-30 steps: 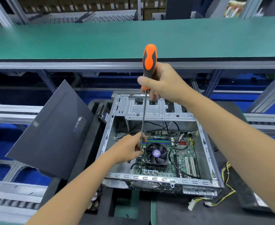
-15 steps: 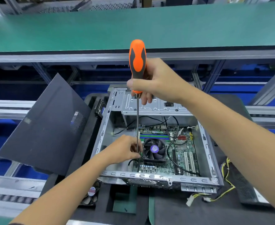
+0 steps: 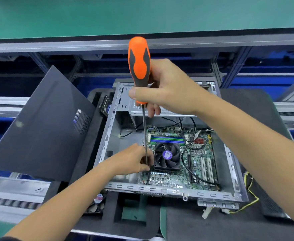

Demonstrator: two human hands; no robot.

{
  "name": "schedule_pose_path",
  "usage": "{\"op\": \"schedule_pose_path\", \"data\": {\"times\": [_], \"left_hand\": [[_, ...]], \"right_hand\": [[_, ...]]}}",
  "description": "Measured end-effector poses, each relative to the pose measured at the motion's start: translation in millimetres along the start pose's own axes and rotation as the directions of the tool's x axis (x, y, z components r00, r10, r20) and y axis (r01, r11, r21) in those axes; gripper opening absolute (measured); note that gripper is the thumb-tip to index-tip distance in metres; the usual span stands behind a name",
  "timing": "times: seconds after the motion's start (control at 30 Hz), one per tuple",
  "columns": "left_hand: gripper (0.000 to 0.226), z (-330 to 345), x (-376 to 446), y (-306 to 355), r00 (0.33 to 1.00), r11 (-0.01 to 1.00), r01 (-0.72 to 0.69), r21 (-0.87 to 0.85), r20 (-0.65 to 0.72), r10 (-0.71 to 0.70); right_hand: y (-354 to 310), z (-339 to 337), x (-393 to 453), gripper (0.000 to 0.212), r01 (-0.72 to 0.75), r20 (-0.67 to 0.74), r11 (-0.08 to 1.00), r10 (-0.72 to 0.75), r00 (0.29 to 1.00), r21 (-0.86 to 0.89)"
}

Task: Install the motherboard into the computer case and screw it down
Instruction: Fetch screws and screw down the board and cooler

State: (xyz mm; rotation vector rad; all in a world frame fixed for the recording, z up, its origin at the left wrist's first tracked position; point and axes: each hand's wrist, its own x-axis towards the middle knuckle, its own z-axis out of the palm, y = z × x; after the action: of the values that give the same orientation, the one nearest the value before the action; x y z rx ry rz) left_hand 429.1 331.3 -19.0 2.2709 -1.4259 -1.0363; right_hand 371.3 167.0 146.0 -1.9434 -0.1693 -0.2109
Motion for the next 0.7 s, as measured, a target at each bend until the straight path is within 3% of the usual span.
{"op": "schedule_pose_path", "data": {"times": [0.7], "left_hand": [[0.012, -3.0, 2.7, -9.0, 0.969, 0.993, 0.115, -0.034, 0.225, -0.105]], "right_hand": [[33.5, 31.4, -3.6, 0.017, -0.075, 0.177, 0.997, 0.072, 0.982, 0.009]]}}
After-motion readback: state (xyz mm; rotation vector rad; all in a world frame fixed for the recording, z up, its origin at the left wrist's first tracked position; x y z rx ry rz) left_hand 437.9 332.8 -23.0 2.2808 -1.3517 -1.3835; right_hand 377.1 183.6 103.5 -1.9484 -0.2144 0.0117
